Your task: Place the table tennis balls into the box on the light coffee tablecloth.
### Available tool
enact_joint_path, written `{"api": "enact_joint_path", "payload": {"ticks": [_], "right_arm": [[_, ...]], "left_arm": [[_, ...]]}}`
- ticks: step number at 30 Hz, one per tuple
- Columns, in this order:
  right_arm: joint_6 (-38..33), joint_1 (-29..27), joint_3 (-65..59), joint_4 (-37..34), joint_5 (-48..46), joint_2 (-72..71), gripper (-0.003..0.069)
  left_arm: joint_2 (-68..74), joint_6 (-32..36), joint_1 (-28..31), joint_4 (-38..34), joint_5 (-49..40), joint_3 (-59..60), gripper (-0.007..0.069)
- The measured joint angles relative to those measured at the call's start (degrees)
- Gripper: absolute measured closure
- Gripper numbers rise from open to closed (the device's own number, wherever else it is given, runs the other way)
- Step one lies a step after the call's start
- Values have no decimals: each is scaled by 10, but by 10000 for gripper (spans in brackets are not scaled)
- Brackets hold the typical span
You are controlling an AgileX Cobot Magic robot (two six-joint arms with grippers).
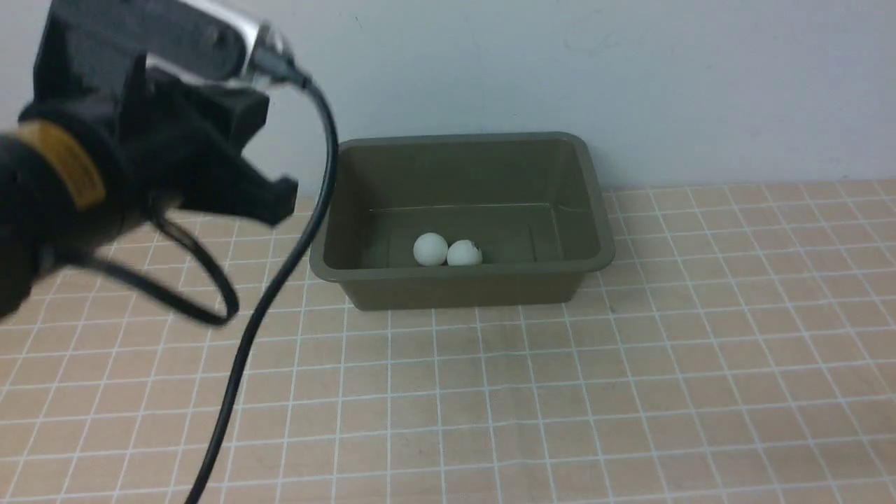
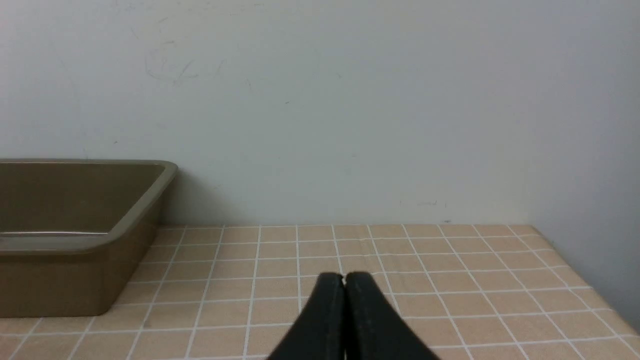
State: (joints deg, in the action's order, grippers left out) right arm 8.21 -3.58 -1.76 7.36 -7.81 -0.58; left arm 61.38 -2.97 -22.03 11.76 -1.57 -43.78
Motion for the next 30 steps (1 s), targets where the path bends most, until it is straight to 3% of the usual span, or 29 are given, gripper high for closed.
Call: {"api": "enact_joint_path", "payload": {"ticks": [4,10,24,28,30], "right_arm": [[0,0,0,0,0,0,677],[0,0,0,0,0,0,677],[-2,0,0,0,0,0,677],[-2,0,0,0,-1,0,677],[-2,0,0,0,-1,0,677]], "left_arm": [[-71,-2,0,0,105,136,693],[-153,-14,1,3,166,253,693],[-183,84,18,-19,154,303,693],[-242,94,62,-79,128,312,693],[-291,96,112,-118,106,322,693]]}}
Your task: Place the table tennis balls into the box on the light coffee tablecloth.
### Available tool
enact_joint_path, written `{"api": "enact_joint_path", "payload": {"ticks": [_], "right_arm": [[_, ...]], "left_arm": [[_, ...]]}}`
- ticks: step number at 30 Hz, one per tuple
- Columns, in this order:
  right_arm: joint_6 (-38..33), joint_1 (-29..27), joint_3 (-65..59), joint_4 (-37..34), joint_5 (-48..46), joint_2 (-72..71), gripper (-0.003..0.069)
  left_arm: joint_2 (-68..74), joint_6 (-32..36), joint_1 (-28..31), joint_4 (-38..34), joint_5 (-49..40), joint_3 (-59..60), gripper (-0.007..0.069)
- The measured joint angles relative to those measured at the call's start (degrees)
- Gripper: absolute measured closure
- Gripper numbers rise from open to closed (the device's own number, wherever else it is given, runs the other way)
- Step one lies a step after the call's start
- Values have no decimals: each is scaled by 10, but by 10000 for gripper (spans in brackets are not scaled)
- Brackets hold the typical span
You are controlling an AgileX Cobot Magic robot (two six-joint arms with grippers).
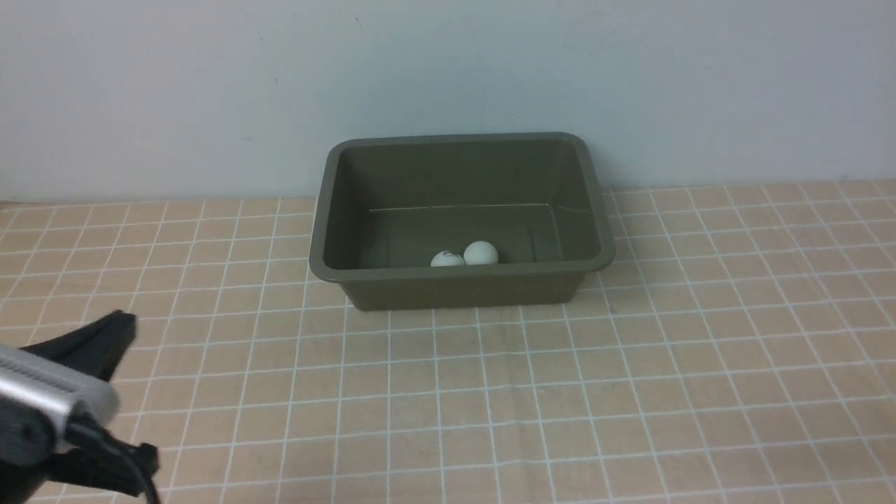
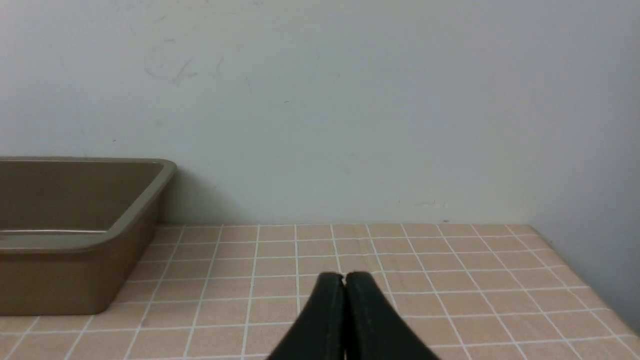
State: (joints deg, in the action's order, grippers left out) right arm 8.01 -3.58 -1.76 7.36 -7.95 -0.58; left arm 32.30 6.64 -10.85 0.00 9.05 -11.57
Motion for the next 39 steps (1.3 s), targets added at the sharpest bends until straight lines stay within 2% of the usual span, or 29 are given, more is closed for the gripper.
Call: {"api": "enact_joint_path", "payload": {"ticks": [5,9,18,23,27,39], "right_arm": [[0,0,0,0,-1,0,677],[0,0,0,0,-2,0,677],[0,0,0,0,-3,0,677],[0,0,0,0,-4,0,677],[0,0,0,0,-4,0,677],[0,0,0,0,-4,0,677]], "left_arm": [[-113,1,120,-47,-48,45,693],[-185,2,156,-51,-76,76,693],[-317,2,162,-53,-209,129,693],[-328,2,134,-53,-268,132,693],[-328,2,111,-53,-281,132,693],[-328,2,109,-53,-281,133,693]]}}
